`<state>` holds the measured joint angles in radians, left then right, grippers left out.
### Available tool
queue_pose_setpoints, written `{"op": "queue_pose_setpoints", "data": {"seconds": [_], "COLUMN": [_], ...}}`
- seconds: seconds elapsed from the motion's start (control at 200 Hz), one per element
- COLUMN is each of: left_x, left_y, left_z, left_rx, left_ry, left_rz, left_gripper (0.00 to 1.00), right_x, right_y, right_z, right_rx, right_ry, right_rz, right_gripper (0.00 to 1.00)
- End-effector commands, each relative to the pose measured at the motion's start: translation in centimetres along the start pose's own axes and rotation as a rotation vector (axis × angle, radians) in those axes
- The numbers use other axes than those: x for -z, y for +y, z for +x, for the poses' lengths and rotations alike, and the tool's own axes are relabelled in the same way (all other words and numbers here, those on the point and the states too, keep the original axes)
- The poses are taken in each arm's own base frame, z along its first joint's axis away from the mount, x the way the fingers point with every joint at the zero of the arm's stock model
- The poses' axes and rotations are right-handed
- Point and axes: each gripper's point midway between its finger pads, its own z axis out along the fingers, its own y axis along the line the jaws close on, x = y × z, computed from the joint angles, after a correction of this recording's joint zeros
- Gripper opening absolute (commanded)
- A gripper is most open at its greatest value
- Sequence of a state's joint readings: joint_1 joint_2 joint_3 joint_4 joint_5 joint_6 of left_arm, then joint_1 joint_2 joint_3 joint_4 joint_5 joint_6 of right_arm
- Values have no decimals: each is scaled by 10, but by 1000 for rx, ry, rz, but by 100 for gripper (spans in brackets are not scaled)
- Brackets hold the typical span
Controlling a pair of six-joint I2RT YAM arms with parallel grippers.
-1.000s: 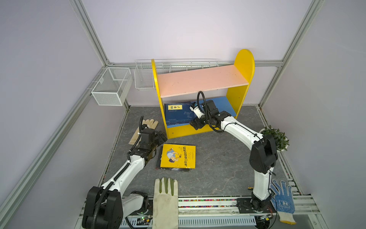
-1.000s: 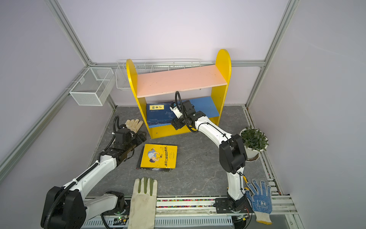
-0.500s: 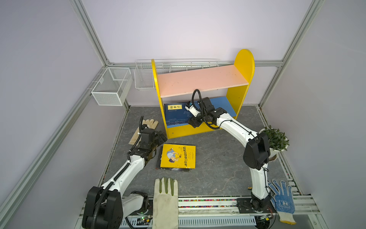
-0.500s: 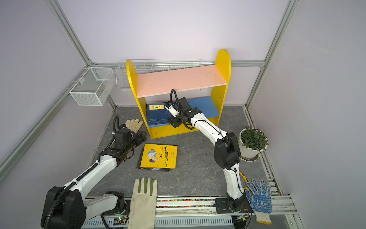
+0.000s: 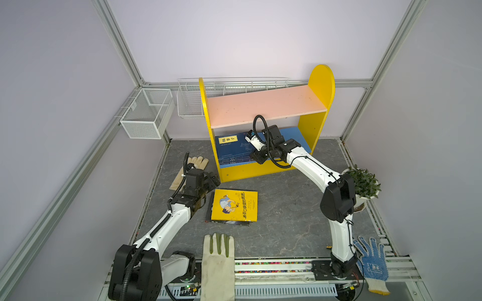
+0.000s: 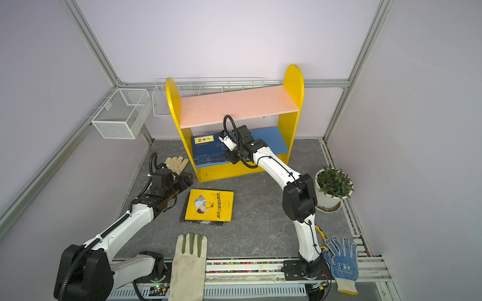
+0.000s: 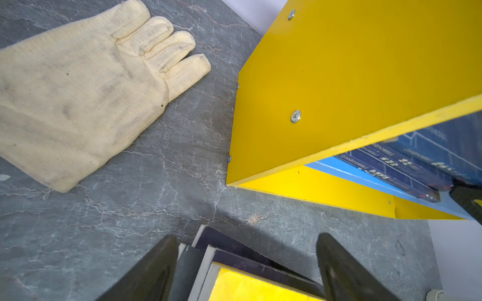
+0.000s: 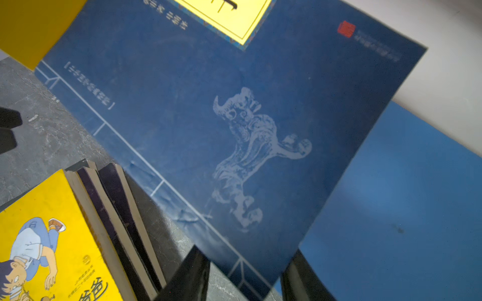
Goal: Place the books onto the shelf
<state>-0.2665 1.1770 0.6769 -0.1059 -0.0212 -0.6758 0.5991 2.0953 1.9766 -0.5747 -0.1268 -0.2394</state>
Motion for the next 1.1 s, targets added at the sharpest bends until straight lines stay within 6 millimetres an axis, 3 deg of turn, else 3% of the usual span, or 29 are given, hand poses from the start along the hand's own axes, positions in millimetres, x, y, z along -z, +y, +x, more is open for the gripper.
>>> {"op": "queue_pose_setpoints", "data": {"seconds": [0.0,0.06,0.15,0.245,0.35,0.495,0.78,1.1], "left_x": [0,0,0,0,-1,-2,-4,-4], "left_y": [-6,-6,-8,-10,-12,-15,-17,-16], "left_z": [-7,-7,-7,-8,-9,-11,-12,-10], "left_rx": [-9,-8,-12,-13,-16,-18,-18,-8], "left_ry": [-10,-10,-9,-8,-7,-6,-1,6], "left_rz": [13,16,23,31,37,42,45,49], "left_gripper": [83,83,83,83,83,83,83,83], "right_x": [-10,-11,-13,-12,-10,-3,5,-6], "right_y": [44,48,51,54,57,52,50,46], "right_z": [-8,-6,-4,-4,-6,-13,-20,-30], "right_rx": [34,35,39,42,40,44,53,69], "right_ry": [-26,-19,-14,-17,-34,-68,-110,-132], "right_rz": [-158,-161,-160,-165,-172,-140,-113,-75], "right_gripper": [40,39,22,23,30,48,67,76]}}
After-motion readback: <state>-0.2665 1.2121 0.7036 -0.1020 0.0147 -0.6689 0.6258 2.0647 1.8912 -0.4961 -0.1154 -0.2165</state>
